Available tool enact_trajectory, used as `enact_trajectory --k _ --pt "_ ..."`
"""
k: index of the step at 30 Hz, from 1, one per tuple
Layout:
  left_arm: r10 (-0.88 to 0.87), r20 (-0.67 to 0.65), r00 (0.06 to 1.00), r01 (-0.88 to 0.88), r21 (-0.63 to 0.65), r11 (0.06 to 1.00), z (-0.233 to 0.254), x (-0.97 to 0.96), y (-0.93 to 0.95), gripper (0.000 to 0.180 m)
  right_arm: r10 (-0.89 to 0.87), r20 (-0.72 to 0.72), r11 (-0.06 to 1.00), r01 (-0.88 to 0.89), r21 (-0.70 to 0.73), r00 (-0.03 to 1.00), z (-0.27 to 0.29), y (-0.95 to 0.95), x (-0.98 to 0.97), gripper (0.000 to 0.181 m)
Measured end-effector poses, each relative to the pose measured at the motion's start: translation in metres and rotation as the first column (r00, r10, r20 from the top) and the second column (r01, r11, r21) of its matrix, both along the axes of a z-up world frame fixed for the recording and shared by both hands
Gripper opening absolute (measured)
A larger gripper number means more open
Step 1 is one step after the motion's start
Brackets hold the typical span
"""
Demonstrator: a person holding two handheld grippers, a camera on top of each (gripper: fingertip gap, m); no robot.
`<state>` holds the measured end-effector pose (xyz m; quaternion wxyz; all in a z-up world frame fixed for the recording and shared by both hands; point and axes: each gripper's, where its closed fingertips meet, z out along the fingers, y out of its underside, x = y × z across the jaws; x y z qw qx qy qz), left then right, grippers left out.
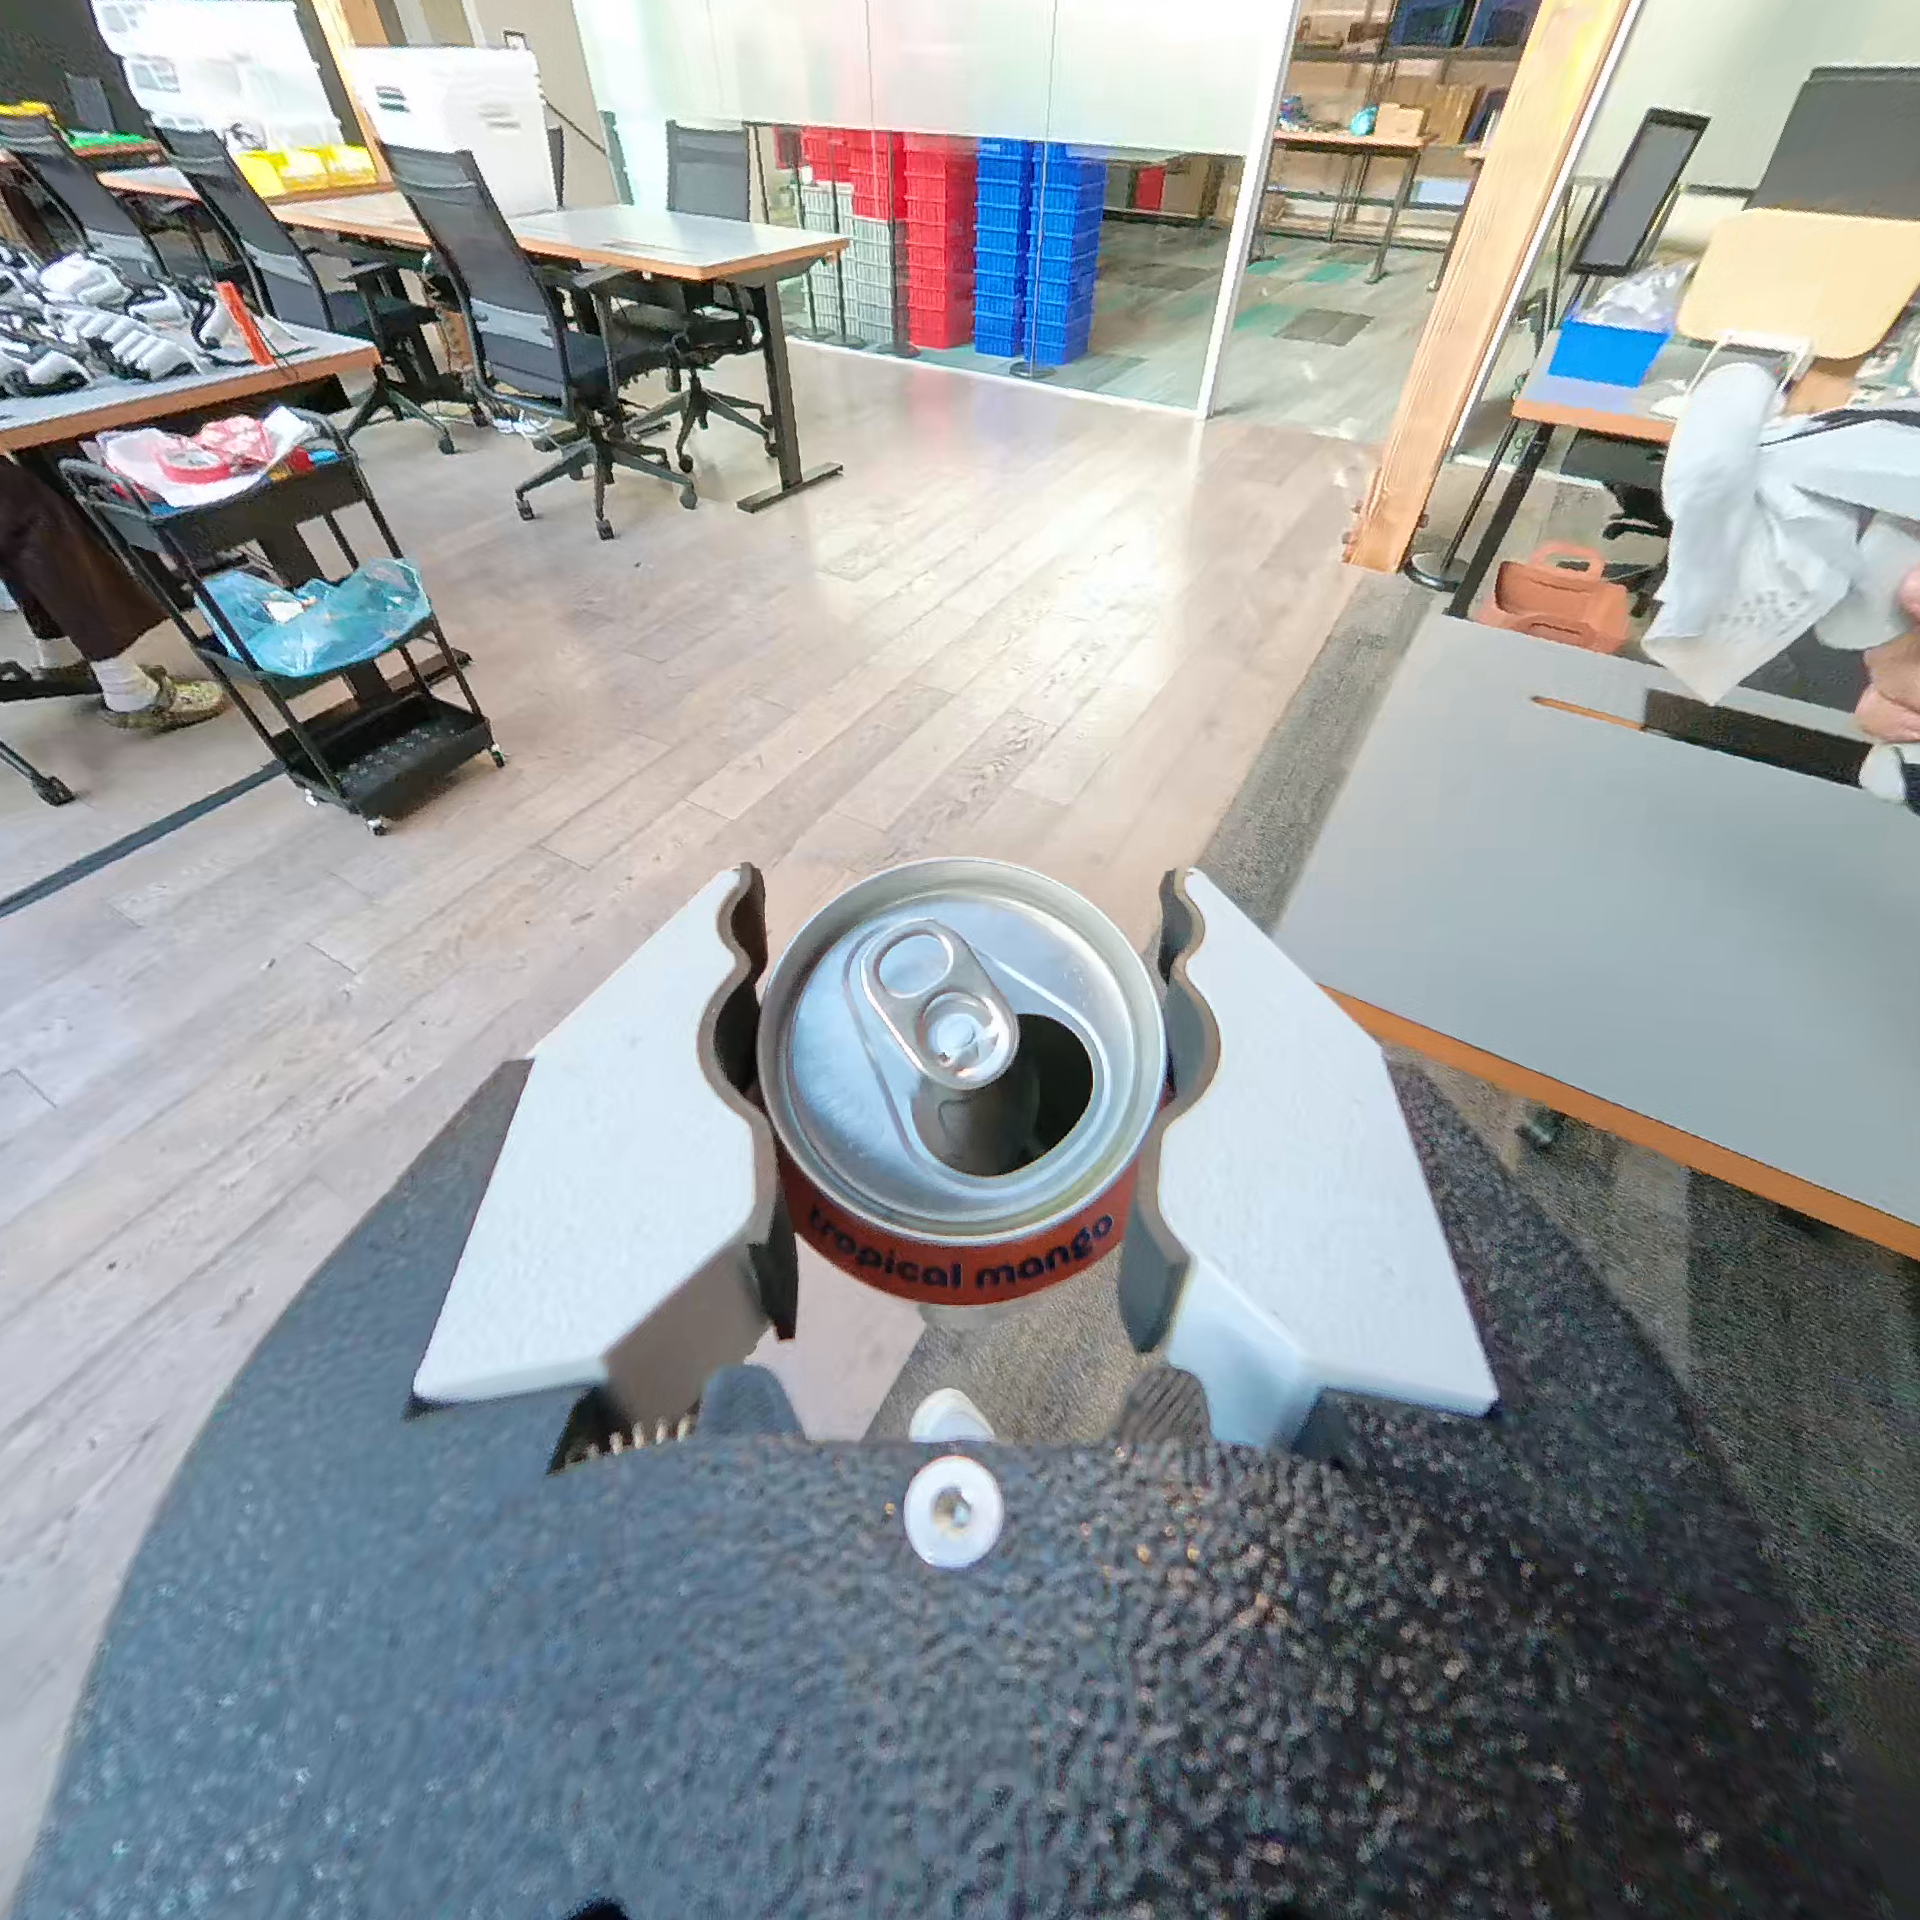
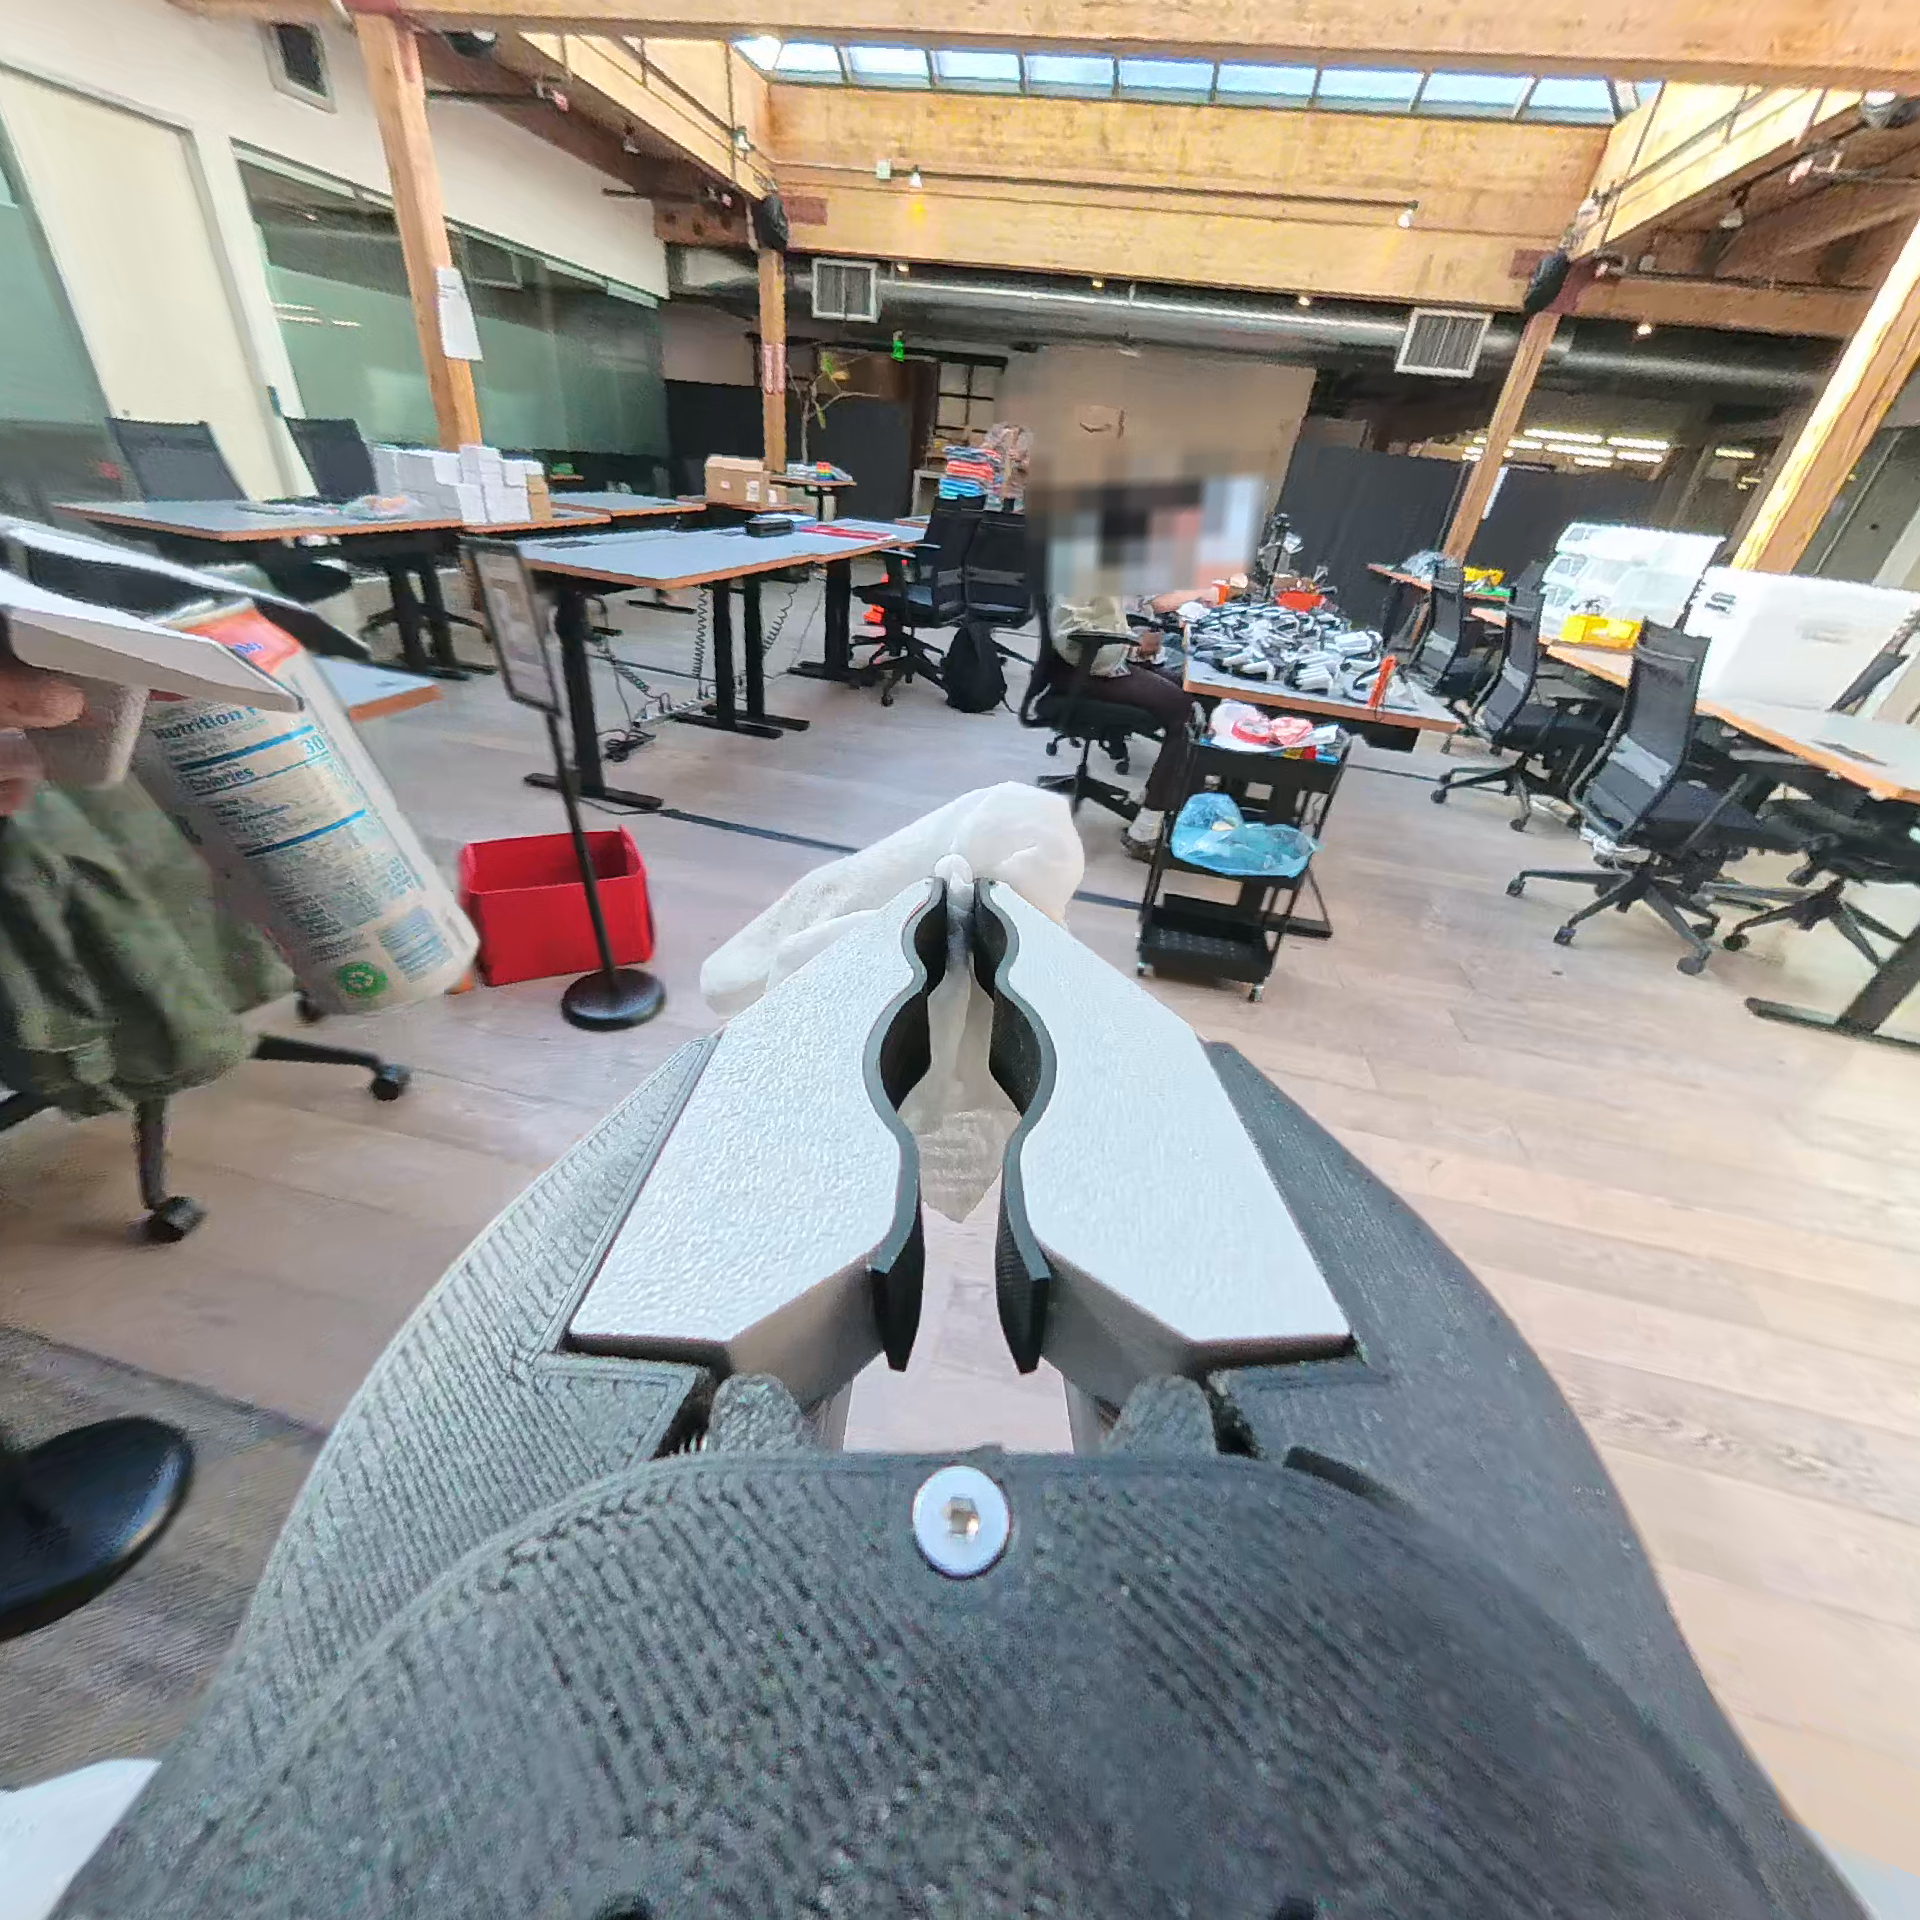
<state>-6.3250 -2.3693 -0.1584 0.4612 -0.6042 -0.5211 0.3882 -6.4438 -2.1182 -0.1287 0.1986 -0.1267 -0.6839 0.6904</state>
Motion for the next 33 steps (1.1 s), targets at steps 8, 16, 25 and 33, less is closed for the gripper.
enact_trajectory --k 8,16,25,33 --pt "-0.155 -0.005 0.988 0.155 0.022 0.988 0.028 -0.346 -0.100 0.075 -0.207 0.039 0.978 0.208 -0.012 0.978 0.017 -0.064 -0.304 0.002" --pt "-0.343 0.025 0.939 0.342 0.047 0.939 0.012 -0.686 -0.108 0.075 -0.417 0.056 0.909 0.415 0.048 0.907 -0.023 -0.062 -0.577 0.002" --pt "-0.367 0.047 0.929 0.362 0.087 0.928 0.010 -1.055 -0.121 0.075 -0.399 0.167 0.913 0.407 -0.014 0.902 -0.025 -0.100 -0.957 0.002" --pt "-0.396 0.006 0.918 0.394 0.067 0.917 0.009 -1.381 -0.118 0.075 -0.338 0.083 0.941 0.337 0.023 0.938 0.001 -0.146 -1.272 0.002"
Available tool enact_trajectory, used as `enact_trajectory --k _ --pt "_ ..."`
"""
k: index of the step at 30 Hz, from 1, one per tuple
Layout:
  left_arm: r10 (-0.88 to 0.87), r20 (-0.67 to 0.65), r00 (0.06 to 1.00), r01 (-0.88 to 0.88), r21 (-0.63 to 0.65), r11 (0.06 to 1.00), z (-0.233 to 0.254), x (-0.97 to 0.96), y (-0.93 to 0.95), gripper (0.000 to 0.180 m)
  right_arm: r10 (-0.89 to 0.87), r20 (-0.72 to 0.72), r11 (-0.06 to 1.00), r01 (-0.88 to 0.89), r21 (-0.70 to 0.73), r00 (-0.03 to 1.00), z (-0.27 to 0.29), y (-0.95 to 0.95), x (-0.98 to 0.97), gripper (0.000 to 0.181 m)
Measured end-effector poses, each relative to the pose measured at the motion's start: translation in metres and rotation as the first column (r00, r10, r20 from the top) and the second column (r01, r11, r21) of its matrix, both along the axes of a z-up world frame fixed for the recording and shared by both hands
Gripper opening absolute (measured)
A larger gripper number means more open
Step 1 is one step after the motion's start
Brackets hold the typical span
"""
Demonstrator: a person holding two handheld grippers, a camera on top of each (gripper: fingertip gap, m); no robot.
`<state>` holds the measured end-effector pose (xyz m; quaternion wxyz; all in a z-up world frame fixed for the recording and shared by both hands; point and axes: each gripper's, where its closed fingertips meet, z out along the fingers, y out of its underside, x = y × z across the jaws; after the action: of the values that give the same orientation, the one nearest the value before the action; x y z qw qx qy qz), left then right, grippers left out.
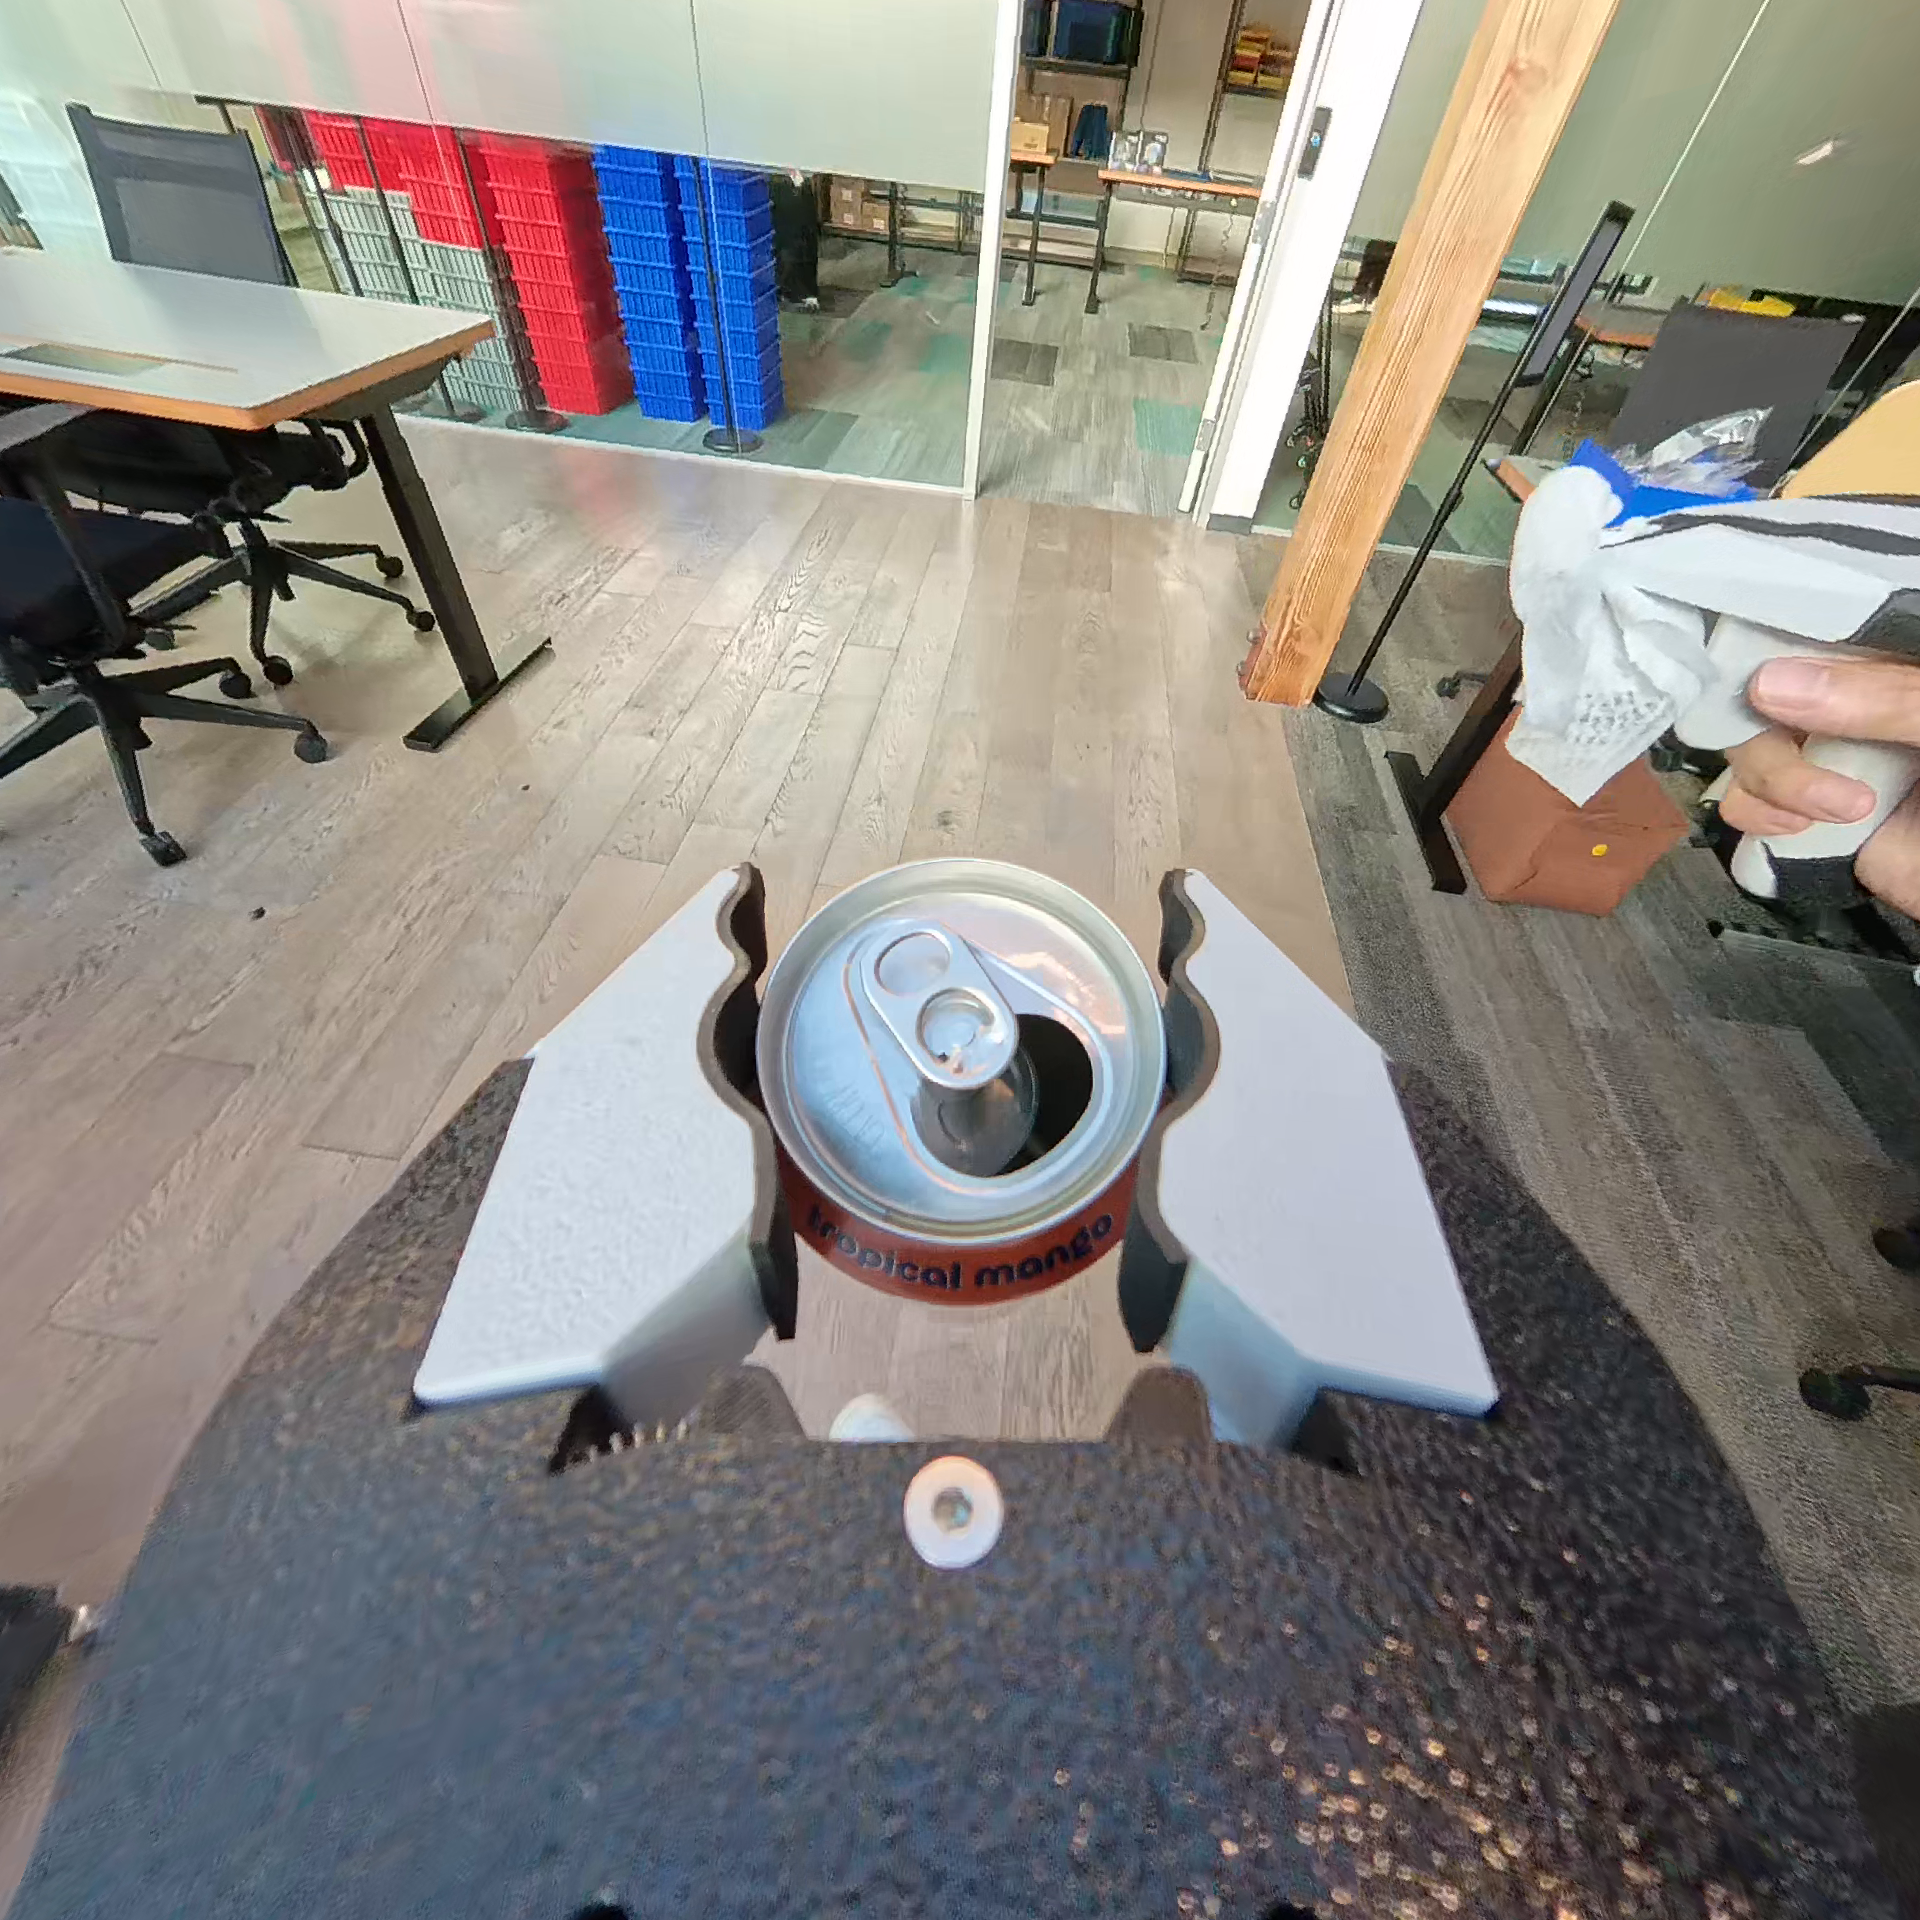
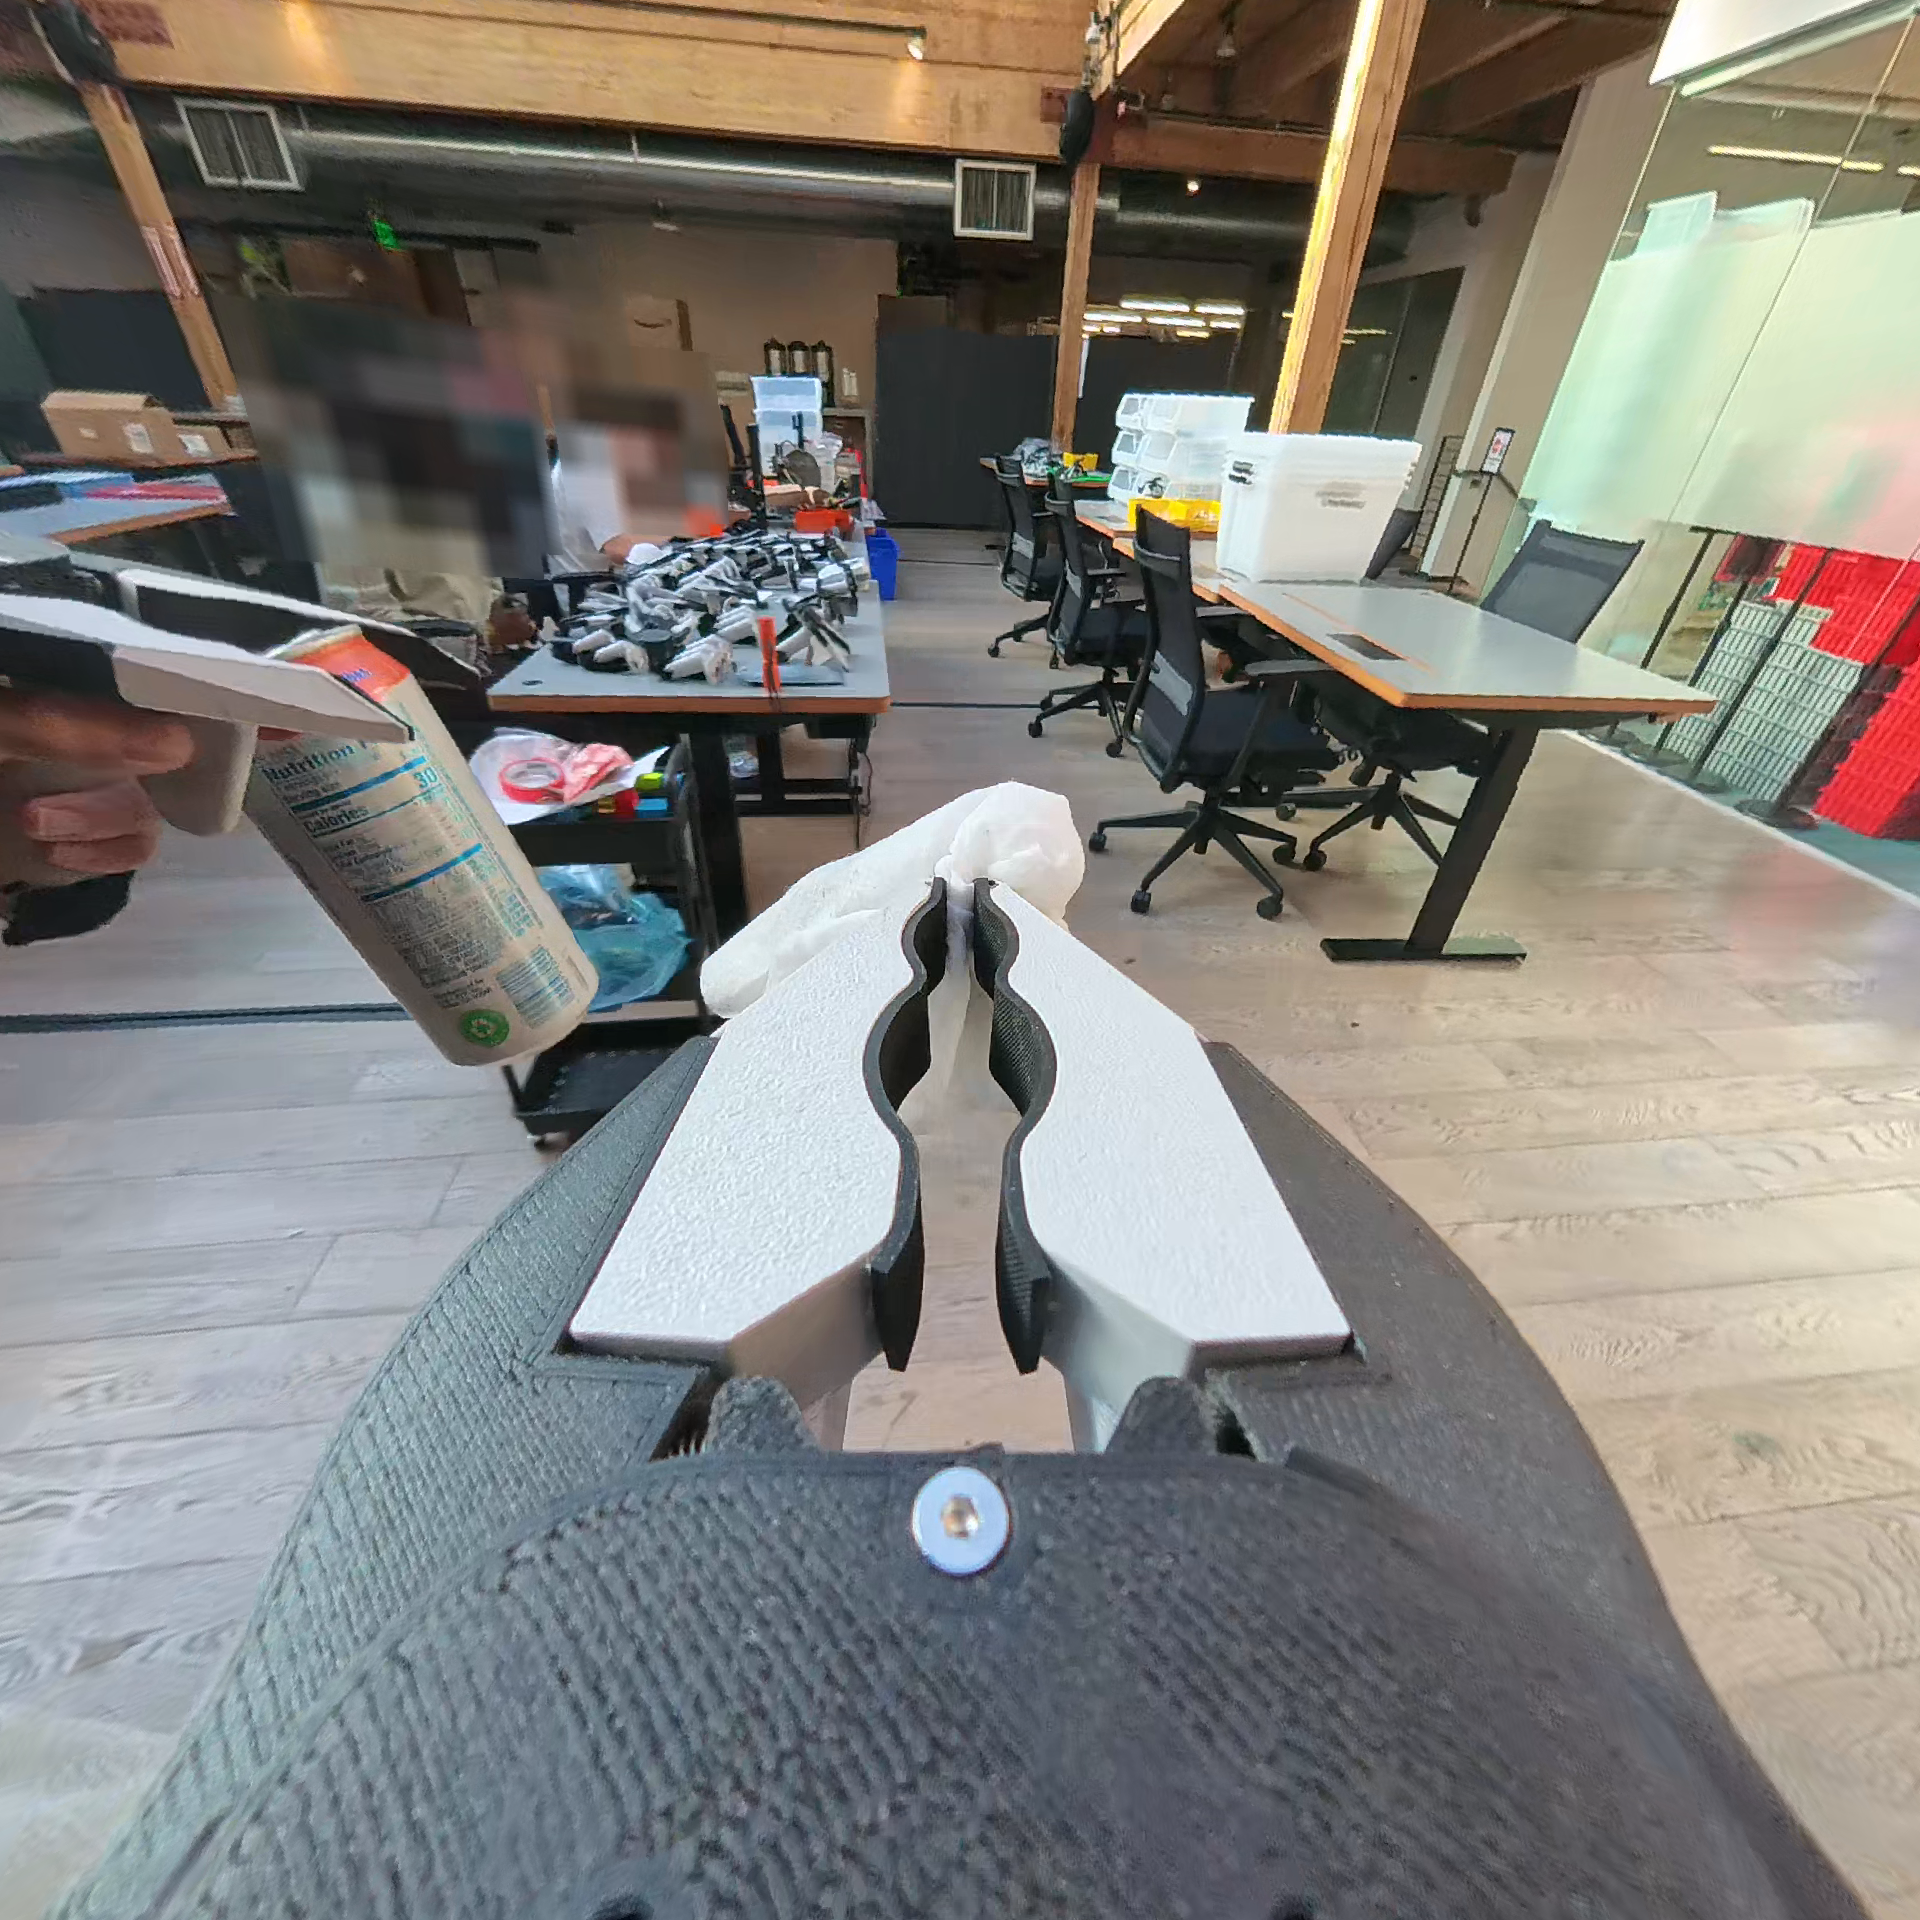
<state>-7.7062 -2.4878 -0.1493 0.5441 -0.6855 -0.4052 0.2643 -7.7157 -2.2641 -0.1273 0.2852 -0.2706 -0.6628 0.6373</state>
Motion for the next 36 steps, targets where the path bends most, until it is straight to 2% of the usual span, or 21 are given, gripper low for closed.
enact_trajectory --k 5,10,13,17,21,24,27,34,36 --pt "-0.116 -0.036 0.993 0.116 -0.016 0.993 -0.008 -0.224 0.018 0.075 -0.081 -0.029 0.997 0.082 0.016 0.996 0.004 0.020 -0.215 0.003" --pt "-0.244 -0.008 0.970 0.244 0.022 0.970 0.009 -0.447 0.074 0.075 -0.230 0.023 0.973 0.230 -0.020 0.973 0.015 0.075 -0.400 0.002" --pt "-0.341 0.019 0.940 0.339 0.055 0.939 0.015 -0.564 0.122 0.075 -0.324 0.035 0.946 0.324 -0.008 0.945 0.011 0.119 -0.503 0.002" --pt "-0.413 0.008 0.911 0.412 0.025 0.911 0.002 -0.726 0.176 0.075 -0.411 0.024 0.911 0.412 -0.017 0.911 -0.009 0.177 -0.649 0.002" --pt "-0.390 -0.020 0.921 0.390 0.046 0.920 0.001 -0.899 0.211 0.075 -0.417 0.003 0.909 0.417 -0.008 0.909 -0.023 0.221 -0.815 0.002" --pt "-0.320 -0.026 0.947 0.321 0.030 0.947 0.005 -1.029 0.218 0.075 -0.358 0.013 0.933 0.358 -0.025 0.934 -0.020 0.237 -0.958 0.002" --pt "-0.277 0.018 0.961 0.276 0.044 0.960 0.007 -1.149 0.224 0.075 -0.300 0.060 0.953 0.302 -0.020 0.952 -0.012 0.236 -1.084 0.002" --pt "-0.163 0.035 0.986 0.162 0.014 0.987 -0.030 -1.415 0.223 0.075 -0.206 0.041 0.977 0.203 0.071 0.978 -0.027 0.246 -1.367 0.002" --pt "-0.160 0.031 0.987 0.159 0.043 0.986 -0.041 -1.500 0.226 0.075 -0.205 0.043 0.977 0.202 0.068 0.978 -0.031 0.251 -1.453 0.002"
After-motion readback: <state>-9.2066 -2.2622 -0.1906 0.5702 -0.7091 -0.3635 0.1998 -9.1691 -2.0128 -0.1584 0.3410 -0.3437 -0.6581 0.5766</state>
